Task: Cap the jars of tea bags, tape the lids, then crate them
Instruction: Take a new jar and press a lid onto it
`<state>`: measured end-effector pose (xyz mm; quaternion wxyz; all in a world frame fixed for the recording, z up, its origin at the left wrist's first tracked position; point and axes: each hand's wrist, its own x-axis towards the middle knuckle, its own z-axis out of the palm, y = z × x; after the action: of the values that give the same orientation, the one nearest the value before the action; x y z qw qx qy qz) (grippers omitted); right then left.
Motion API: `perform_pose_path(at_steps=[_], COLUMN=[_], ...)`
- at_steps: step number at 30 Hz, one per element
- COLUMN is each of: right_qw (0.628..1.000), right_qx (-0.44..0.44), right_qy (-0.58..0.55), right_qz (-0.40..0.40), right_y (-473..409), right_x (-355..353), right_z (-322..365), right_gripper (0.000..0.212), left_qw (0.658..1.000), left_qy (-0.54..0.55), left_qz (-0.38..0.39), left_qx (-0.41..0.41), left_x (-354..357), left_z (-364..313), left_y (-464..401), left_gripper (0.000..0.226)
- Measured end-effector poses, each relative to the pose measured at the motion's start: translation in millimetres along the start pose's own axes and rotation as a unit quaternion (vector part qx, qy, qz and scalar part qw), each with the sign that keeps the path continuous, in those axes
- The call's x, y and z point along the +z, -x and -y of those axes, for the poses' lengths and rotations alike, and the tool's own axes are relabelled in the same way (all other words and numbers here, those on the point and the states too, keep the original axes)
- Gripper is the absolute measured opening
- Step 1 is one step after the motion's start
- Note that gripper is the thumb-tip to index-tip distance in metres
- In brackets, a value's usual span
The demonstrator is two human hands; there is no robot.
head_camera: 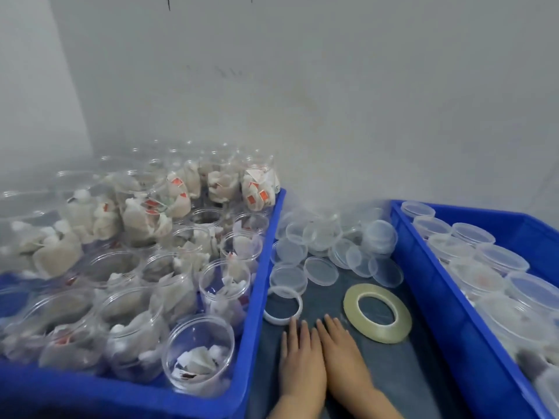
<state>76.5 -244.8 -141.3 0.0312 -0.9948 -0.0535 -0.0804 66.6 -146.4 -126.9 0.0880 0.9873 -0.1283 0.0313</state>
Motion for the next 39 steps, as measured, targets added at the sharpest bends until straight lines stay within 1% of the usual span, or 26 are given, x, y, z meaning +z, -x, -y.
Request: perform_pose_path(at_steps=[2, 4, 6, 8, 11, 16, 18, 20, 22, 23, 25, 27, 29, 31, 33, 34, 35, 37, 39], right_qw=[0.999, 1.0, 0.999, 0.999, 0.998, 0.995, 0.996, 0.994, 0.987, 0.981, 0.953, 0.914, 0.883, 0.846, 0.819, 0.812, 0.807, 0.798, 0.771], right_qx=[0.005, 0.023, 0.022, 0.031, 0.046, 0.066, 0.068, 0.068, 0.069, 0.062, 0.038, 0.001, -0.049, -0.093, -0.117, -0.123, -0.123, -0.112, -0.093], right_qy=[0.023, -0.012, -0.024, -0.039, -0.052, -0.067, -0.062, -0.084, -0.146, -0.184, -0.287, -0.377, -0.433, -0.495, -0.542, -0.556, -0.568, -0.591, -0.626], right_qz=[-0.027, -0.009, 0.009, 0.006, -0.013, -0.018, -0.015, -0.005, -0.005, -0.022, -0.083, -0.148, -0.177, -0.173, -0.15, -0.13, -0.1, -0.017, 0.072], right_y=[1.8, 0.1, -1.8, -1.6, 0.6, 3.2, 5.4, 7.3, 5.8, 1.8, -9.9, -23.4, -37.0, -50.5, -63.2, -70.2, -78.1, -94.5, -110.8], right_x=[0.6, 2.8, 11.2, 12.8, 13.2, 12.6, 7.6, -5.0, -28.9, -45.0, -83.2, -123.8, -160.3, -184.1, -197.9, -201.6, -203.3, -202.4, -196.2], right_z=[2.6, 3.1, 0.6, -1.0, 0.5, 2.8, 5.0, 9.4, 15.5, 20.7, 39.5, 70.5, 108.9, 147.0, 184.2, 201.7, 218.9, 249.7, 275.1], right_gripper=[0.053, 0.055, 0.05, 0.049, 0.048, 0.046, 0.045, 0.04, 0.03, 0.027, 0.026, 0.029, 0.034, 0.032, 0.03, 0.029, 0.029, 0.027, 0.024], left_qw=[1.0, 0.999, 0.998, 0.997, 0.997, 0.998, 0.997, 0.994, 0.985, 0.983, 0.988, 0.987, 0.961, 0.921, 0.868, 0.842, 0.823, 0.803, 0.792], left_qy=[-0.004, 0.014, 0.043, 0.068, 0.072, 0.062, 0.059, 0.048, 0.074, 0.099, 0.12, 0.15, 0.235, 0.277, 0.26, 0.24, 0.22, 0.196, 0.203], left_qz=[-0.018, -0.021, -0.028, -0.025, 0.028, 0.015, 0.04, 0.096, 0.144, 0.139, 0.074, -0.029, -0.139, -0.264, -0.406, -0.458, -0.486, -0.494, -0.48], left_qx=[0.014, 0.024, 0.026, 0.016, 0.018, 0.006, -0.005, -0.024, -0.059, -0.068, -0.062, -0.048, -0.048, -0.071, -0.118, -0.153, -0.193, -0.269, -0.318], left_x=[10.8, 13.5, 13.2, 15.1, 23.7, 25.1, 14.2, -6.4, -35.2, -53.0, -98.0, -144.6, -187.6, -221.9, -242.3, -248.5, -252.2, -254.9, -254.8], left_z=[5.1, 8.6, 7.4, 9.6, 12.6, 12.3, 10.2, 3.2, -5.2, -7.7, -4.6, 15.2, 48.2, 84.9, 123.6, 142.7, 162.2, 202.0, 238.9], left_y=[1.0, -0.4, -1.0, -2.2, -8.9, -6.6, -2.9, 2.5, 10.5, 13.0, 20.2, 28.9, 38.3, 48.7, 57.3, 61.0, 64.3, 70.3, 70.9], left_gripper=[0.046, 0.046, 0.047, 0.048, 0.049, 0.05, 0.049, 0.049, 0.049, 0.05, 0.055, 0.061, 0.06, 0.048, 0.036, 0.034, 0.033, 0.035, 0.045])
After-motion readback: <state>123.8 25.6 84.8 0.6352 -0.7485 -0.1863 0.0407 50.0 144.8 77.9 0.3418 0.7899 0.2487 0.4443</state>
